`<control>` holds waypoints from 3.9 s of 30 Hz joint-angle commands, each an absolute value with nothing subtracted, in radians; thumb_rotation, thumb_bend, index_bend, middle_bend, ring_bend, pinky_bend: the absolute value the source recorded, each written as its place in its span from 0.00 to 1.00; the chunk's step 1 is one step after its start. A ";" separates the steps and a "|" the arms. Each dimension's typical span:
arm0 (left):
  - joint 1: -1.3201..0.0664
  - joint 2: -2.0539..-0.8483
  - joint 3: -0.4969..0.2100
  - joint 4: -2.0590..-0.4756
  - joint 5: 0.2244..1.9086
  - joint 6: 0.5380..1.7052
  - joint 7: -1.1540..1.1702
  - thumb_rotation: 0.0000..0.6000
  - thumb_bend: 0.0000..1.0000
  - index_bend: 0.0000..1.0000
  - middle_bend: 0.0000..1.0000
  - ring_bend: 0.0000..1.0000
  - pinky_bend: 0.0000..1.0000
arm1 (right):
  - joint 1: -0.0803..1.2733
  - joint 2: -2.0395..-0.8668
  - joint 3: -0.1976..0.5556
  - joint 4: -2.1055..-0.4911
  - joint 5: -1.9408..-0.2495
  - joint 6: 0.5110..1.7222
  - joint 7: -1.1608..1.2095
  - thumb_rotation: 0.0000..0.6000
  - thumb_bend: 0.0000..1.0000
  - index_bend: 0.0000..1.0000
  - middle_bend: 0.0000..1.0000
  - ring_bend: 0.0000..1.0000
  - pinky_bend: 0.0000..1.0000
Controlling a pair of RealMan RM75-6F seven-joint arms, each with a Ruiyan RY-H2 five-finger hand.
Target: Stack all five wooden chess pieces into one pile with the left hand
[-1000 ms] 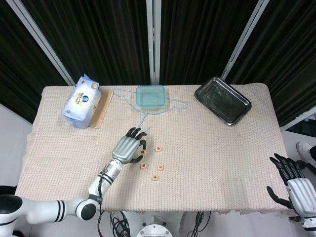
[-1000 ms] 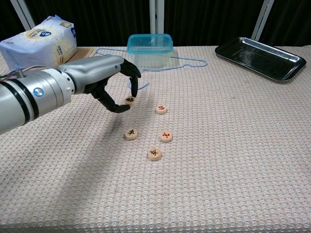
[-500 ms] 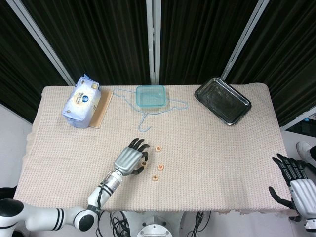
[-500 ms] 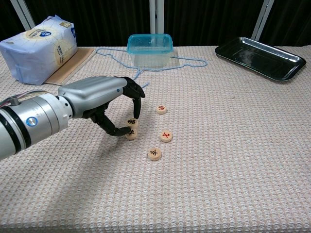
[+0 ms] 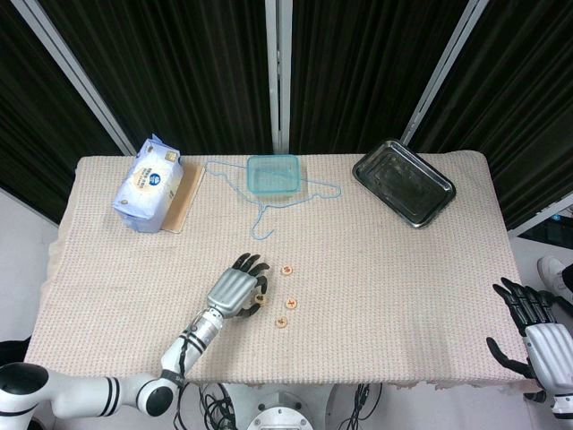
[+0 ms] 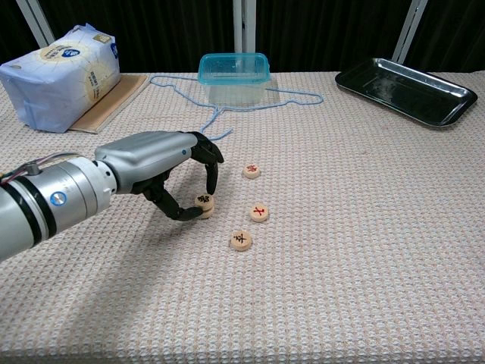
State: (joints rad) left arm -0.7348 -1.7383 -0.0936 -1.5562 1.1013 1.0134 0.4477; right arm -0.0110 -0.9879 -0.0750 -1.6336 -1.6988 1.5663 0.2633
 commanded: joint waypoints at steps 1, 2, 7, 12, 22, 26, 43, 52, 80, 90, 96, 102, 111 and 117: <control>-0.734 -1.741 -0.093 -1.555 1.102 1.011 0.446 1.00 0.31 0.51 0.16 0.00 0.00 | -0.010 -0.988 -0.075 -1.633 -1.698 1.565 0.263 1.00 0.30 0.00 0.00 0.00 0.00; -0.734 -1.742 -0.093 -1.553 1.102 1.009 0.445 1.00 0.31 0.51 0.16 0.00 0.00 | -0.010 -0.988 -0.075 -1.634 -1.699 1.565 0.263 1.00 0.30 0.00 0.00 0.00 0.00; -0.734 -1.747 -0.092 -1.551 1.107 1.006 0.448 1.00 0.31 0.51 0.16 0.00 0.00 | -0.011 -0.987 -0.074 -1.634 -1.697 1.566 0.265 1.00 0.30 0.00 0.00 0.00 0.00; -0.733 -1.746 -0.094 -1.547 1.103 1.001 0.450 1.00 0.31 0.49 0.16 0.00 0.00 | -0.011 -0.986 -0.075 -1.635 -1.696 1.562 0.265 1.00 0.30 0.00 0.00 0.00 0.00; -0.731 -1.732 -0.094 -1.566 1.105 0.996 0.453 1.00 0.31 0.42 0.15 0.00 0.00 | -0.008 -0.981 -0.076 -1.645 -1.683 1.544 0.255 1.00 0.30 0.00 0.00 0.00 0.00; -0.732 -1.732 -0.093 -1.568 1.106 0.992 0.456 1.00 0.31 0.40 0.15 0.00 0.00 | -0.008 -0.981 -0.076 -1.648 -1.682 1.543 0.251 1.00 0.30 0.00 0.00 0.00 0.00; -0.730 -1.720 -0.092 -1.581 1.084 0.987 0.472 1.00 0.31 0.38 0.13 0.00 0.00 | -0.008 -0.978 -0.077 -1.648 -1.681 1.540 0.253 1.00 0.30 0.00 0.00 0.00 0.00; -0.727 -1.706 -0.089 -1.598 1.070 0.987 0.480 1.00 0.31 0.42 0.13 0.00 0.00 | -0.007 -0.978 -0.078 -1.652 -1.681 1.535 0.248 1.00 0.30 0.00 0.00 0.00 0.00; -0.701 -1.653 -0.040 -1.747 1.220 1.082 0.527 1.00 0.27 0.23 0.10 0.00 0.00 | -0.009 -0.976 -0.078 -1.655 -1.686 1.541 0.249 1.00 0.30 0.00 0.00 0.00 0.00; -0.690 -1.738 0.008 -1.595 1.387 1.070 0.357 1.00 0.27 0.38 0.05 0.00 0.00 | -0.009 -0.974 -0.077 -1.647 -1.684 1.541 0.263 1.00 0.30 0.00 0.00 0.00 0.00; -0.699 -1.772 0.002 -1.542 1.418 1.049 0.332 1.00 0.27 0.38 0.04 0.00 0.00 | -0.008 -0.972 -0.077 -1.648 -1.684 1.540 0.264 1.00 0.30 0.00 0.00 0.00 0.00; -0.710 -1.788 -0.013 -1.507 1.399 1.011 0.345 1.00 0.27 0.39 0.04 0.00 0.00 | -0.008 -0.971 -0.078 -1.646 -1.686 1.541 0.268 1.00 0.30 0.00 0.00 0.00 0.00; -0.712 -1.789 -0.026 -1.505 1.366 0.983 0.376 1.00 0.27 0.42 0.04 0.00 0.00 | -0.008 -0.970 -0.077 -1.642 -1.685 1.543 0.276 1.00 0.30 0.00 0.00 0.00 0.00; -0.714 -1.792 -0.031 -1.506 1.361 0.973 0.388 1.00 0.27 0.43 0.04 0.00 0.00 | -0.008 -0.970 -0.079 -1.644 -1.689 1.544 0.274 1.00 0.30 0.00 0.00 0.00 0.00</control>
State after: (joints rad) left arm -0.7139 -1.7915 -0.0308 -1.5054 1.3606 0.9733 0.3880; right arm -0.0085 -0.9697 -0.0786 -1.6443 -1.6886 1.5440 0.2738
